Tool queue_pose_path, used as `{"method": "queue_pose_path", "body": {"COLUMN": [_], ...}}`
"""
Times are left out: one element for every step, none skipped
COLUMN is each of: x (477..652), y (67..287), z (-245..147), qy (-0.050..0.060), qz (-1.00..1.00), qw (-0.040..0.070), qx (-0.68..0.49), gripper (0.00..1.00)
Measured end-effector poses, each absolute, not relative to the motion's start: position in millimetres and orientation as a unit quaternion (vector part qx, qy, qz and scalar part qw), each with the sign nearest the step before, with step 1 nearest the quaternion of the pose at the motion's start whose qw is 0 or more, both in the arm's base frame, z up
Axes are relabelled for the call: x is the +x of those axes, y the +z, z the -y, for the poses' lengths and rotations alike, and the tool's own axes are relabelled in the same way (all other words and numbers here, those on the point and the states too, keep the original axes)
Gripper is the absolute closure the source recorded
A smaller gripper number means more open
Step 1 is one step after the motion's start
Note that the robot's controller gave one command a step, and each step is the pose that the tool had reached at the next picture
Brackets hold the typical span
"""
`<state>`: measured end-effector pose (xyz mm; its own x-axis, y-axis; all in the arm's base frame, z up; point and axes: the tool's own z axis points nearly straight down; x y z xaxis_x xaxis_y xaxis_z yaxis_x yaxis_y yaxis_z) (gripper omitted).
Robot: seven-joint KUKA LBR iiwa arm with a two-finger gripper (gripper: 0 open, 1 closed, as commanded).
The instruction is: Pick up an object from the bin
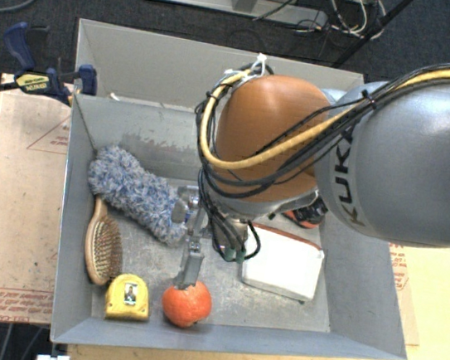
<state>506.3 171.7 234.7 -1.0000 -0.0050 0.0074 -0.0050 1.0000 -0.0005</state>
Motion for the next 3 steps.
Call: {"method": "queue_pose_path", "body": {"x": [508.0,518.6,515.9], "y": [239.2,202.9,172.0], "z": [-170.7,-172.0,-155.9], "qy": [-0.001,-0.002,0.000], "qz": [1.000,1.000,0.999], "qw": [0.000,-0.003,0.003], "qx": [0.000,0.022,0.043], "gripper": [0.00,0.00,0.00]}}
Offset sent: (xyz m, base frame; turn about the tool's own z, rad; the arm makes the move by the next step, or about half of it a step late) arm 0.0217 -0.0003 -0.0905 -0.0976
